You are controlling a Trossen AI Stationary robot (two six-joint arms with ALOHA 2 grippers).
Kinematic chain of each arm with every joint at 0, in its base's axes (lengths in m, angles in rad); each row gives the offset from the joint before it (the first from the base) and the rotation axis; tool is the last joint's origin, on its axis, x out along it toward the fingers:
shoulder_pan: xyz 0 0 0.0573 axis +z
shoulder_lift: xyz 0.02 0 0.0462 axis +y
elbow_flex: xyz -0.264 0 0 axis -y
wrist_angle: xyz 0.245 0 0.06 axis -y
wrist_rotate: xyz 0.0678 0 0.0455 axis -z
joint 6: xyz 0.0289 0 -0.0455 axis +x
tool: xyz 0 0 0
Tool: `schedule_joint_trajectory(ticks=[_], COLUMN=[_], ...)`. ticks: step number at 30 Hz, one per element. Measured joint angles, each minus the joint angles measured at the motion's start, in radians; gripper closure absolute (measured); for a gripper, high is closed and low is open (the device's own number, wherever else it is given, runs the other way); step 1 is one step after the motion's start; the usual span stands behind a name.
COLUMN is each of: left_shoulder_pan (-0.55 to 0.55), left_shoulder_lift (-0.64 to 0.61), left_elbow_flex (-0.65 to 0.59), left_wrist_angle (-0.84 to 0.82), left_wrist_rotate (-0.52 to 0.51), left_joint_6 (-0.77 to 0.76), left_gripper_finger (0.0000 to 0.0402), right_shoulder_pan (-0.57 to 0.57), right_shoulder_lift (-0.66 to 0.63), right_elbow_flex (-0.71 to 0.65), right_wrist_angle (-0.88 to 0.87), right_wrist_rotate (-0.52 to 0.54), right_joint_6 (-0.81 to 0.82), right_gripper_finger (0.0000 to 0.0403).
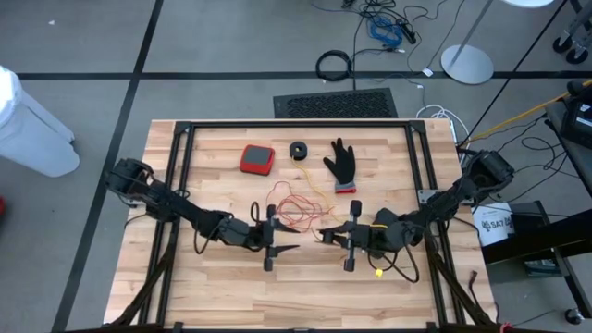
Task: Coil cords
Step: Coil the red wire onto spool
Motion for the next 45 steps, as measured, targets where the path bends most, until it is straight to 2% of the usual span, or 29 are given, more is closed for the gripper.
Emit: schedule_joint_trajectory(ticks=[8, 15, 21, 26, 32, 41, 43, 45], left_shoulder_pan=[0.009, 0.061, 0.093, 0.082, 0.046, 0.039, 0.039, 0.039], left_shoulder_lift=[-0.003, -0.003, -0.003, -0.003, -0.003, -0.003, -0.003, -0.003], left_elbow_flex=[0.0, 0.0, 0.0, 0.0, 0.0, 0.0, 0.0, 0.0], left_wrist_angle=[0.0, 0.118, 0.23, 0.226, 0.183, 0.139, 0.14, 0.134], left_wrist_rotate=[-0.029, -0.065, -0.058, -0.001, 0.023, 0.019, 0.014, -0.033], left_joint_6=[0.081, 0.14, 0.146, 0.109, 0.126, 0.137, 0.151, 0.171], left_gripper_finger=[0.0217, 0.0217, 0.0217, 0.0217, 0.0217, 0.0217, 0.0217, 0.0217], right_shoulder_pan=[-0.003, 0.004, 0.038, 0.042, 0.041, 0.003, -0.006, -0.015], right_shoulder_lift=[0.007, 0.006, 0.006, 0.006, 0.005, 0.005, 0.005, 0.005], right_elbow_flex=[0.0, 0.0, 0.0, 0.0, 0.001, 0.001, 0.001, 0.001], right_wrist_angle=[0.031, 0.057, 0.058, 0.121, 0.187, 0.192, 0.191, 0.188], right_wrist_rotate=[-0.007, -0.13, -0.141, -0.212, -0.211, -0.202, -0.173, -0.11], right_joint_6=[-0.055, -0.098, -0.138, -0.175, -0.216, -0.22, -0.22, -0.222], right_gripper_finger=[0.0403, 0.0403, 0.0403, 0.0403, 0.0403, 0.0403, 0.0403, 0.0403])
